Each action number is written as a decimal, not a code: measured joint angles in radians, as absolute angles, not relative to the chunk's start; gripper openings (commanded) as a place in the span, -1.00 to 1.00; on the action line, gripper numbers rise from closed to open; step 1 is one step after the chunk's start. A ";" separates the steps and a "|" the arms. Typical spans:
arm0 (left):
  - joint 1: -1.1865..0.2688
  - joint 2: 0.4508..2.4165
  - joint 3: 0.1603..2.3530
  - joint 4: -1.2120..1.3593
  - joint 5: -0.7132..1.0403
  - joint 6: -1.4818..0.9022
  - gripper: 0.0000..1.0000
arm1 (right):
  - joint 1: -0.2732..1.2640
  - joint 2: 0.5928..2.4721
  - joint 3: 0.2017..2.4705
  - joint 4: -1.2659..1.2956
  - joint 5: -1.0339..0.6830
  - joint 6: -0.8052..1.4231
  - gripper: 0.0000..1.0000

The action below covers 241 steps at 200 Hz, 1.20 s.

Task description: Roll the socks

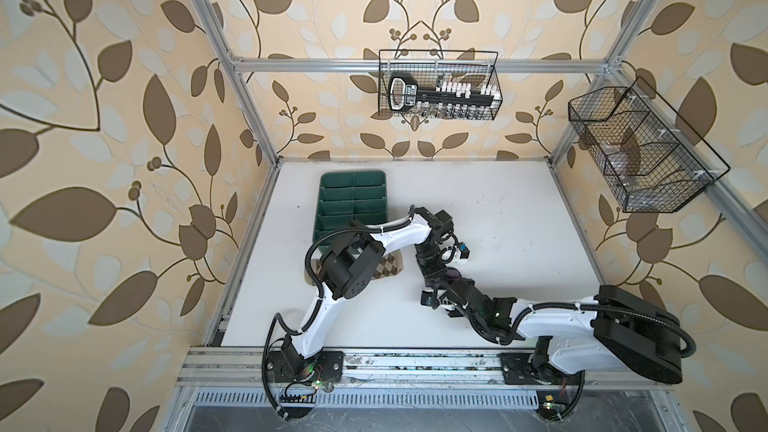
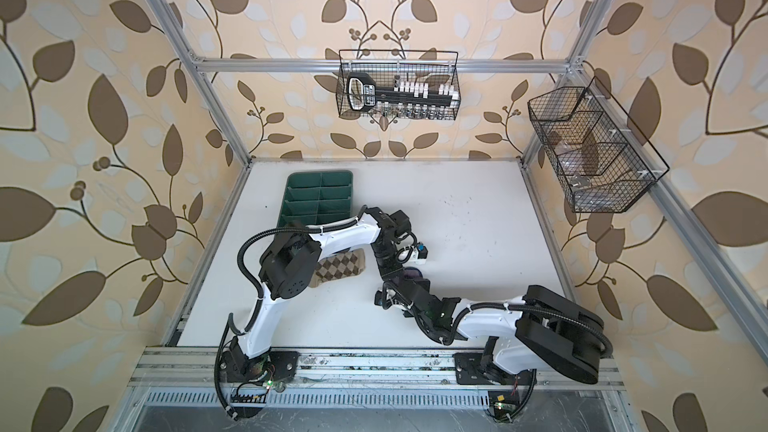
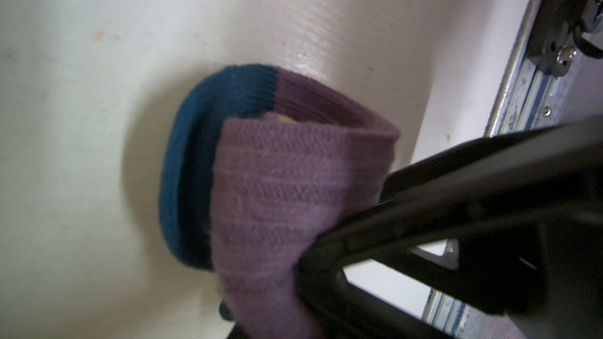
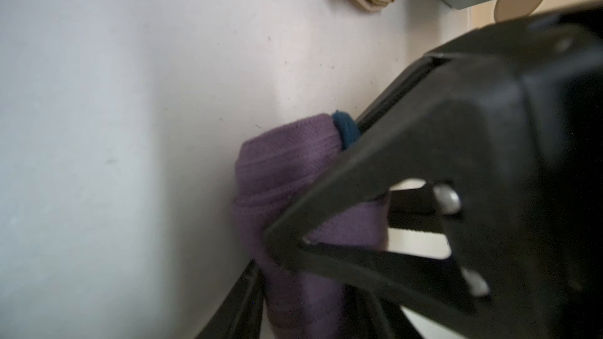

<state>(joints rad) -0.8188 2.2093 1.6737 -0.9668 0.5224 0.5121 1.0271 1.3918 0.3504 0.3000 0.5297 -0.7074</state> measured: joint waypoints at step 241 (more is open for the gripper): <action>-0.843 1.823 1.253 -0.631 0.139 0.479 0.98 | 0.943 1.390 0.550 -0.024 0.173 -0.612 -1.00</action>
<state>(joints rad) -0.8429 1.8229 1.2530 -0.6312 0.1394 0.4789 0.9428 1.3903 0.5503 -0.0238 0.1730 -0.6121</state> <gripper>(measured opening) 0.988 0.070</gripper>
